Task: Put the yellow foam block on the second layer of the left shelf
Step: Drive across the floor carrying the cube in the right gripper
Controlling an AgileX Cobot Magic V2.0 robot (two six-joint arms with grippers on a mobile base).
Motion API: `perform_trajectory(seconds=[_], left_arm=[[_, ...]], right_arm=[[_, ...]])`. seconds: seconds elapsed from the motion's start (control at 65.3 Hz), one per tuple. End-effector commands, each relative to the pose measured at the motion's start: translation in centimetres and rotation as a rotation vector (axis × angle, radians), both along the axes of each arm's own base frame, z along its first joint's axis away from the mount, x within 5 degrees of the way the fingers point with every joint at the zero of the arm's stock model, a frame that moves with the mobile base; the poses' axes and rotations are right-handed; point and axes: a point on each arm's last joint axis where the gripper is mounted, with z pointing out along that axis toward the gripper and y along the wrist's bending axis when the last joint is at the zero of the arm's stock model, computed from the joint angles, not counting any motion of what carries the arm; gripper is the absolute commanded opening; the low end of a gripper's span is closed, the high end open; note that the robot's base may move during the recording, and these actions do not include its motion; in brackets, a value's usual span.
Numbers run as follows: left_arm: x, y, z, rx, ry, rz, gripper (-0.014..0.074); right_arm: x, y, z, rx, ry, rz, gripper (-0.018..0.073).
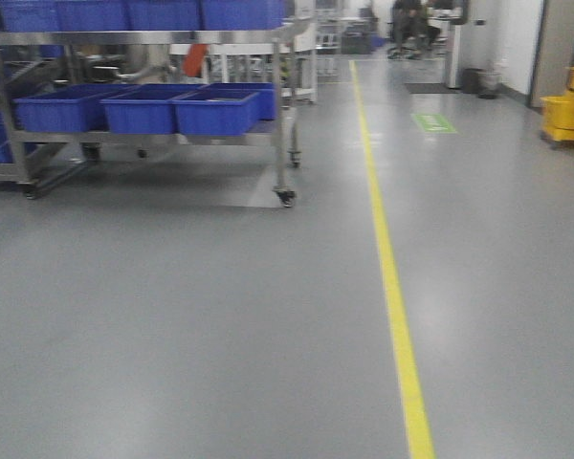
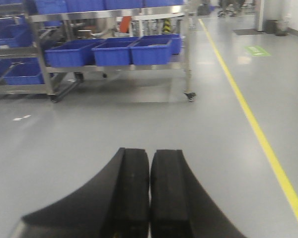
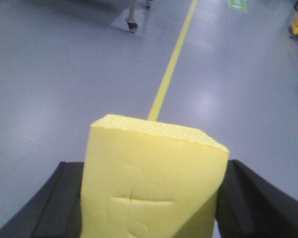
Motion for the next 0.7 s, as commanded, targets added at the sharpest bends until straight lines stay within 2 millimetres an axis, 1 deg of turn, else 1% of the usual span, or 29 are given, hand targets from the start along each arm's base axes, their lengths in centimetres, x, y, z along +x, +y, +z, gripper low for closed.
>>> perform_trajectory(seconds=[0.0, 0.689], left_arm=[[0.02, -0.22, -0.03, -0.008, -0.071, -0.027, 0.0136], [0.02, -0.22, -0.03, -0.008, -0.071, -0.027, 0.0136]], right_arm=[[0.22, 0.04, 1.52, -0.006, -0.093, 0.007, 0.0323], [0.22, 0.04, 1.51, -0.006, -0.092, 0.007, 0.0323]])
